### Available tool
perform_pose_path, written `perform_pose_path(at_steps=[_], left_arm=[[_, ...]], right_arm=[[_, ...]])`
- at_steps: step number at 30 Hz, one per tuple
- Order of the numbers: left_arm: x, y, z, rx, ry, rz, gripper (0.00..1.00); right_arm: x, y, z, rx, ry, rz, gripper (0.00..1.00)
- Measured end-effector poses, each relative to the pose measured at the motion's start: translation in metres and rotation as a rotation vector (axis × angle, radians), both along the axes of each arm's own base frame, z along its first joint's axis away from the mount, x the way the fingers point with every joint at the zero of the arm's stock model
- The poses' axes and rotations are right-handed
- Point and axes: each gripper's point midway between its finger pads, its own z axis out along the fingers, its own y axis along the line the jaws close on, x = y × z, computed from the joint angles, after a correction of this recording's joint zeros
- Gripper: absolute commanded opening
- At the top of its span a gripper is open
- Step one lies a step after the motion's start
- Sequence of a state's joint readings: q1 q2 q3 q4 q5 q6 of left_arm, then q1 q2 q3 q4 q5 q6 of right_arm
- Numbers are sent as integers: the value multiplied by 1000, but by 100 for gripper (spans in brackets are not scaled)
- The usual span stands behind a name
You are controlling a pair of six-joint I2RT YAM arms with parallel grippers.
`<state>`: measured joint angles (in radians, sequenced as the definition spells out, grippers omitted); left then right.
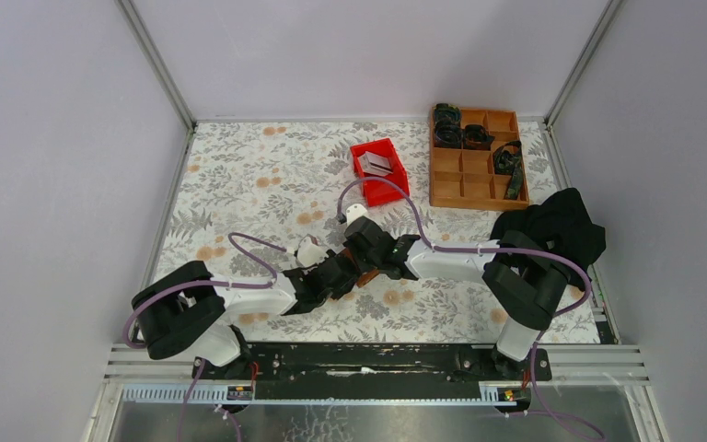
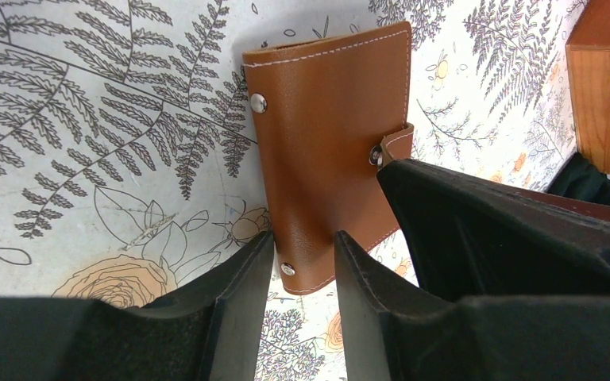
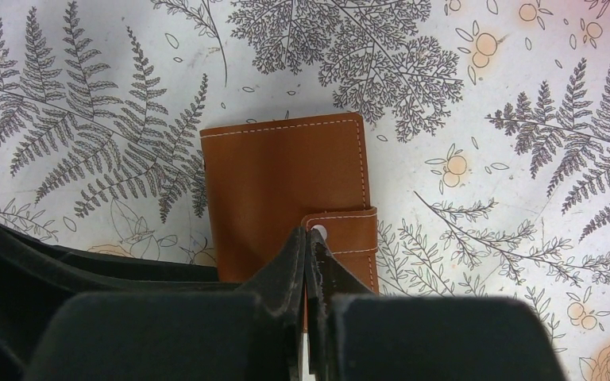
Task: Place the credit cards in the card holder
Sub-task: Close the card holder at the center of the board.
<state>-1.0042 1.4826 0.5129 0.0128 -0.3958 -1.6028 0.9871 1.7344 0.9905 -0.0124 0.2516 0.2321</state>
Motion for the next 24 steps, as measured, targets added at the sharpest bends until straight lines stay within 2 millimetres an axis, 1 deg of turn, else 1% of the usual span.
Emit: perform_pose_path(at_steps=[24], left_arm=[[0, 0, 0, -9, -4, -1, 44]], right_arm=[[4, -1, -4, -10, -11, -13, 0]])
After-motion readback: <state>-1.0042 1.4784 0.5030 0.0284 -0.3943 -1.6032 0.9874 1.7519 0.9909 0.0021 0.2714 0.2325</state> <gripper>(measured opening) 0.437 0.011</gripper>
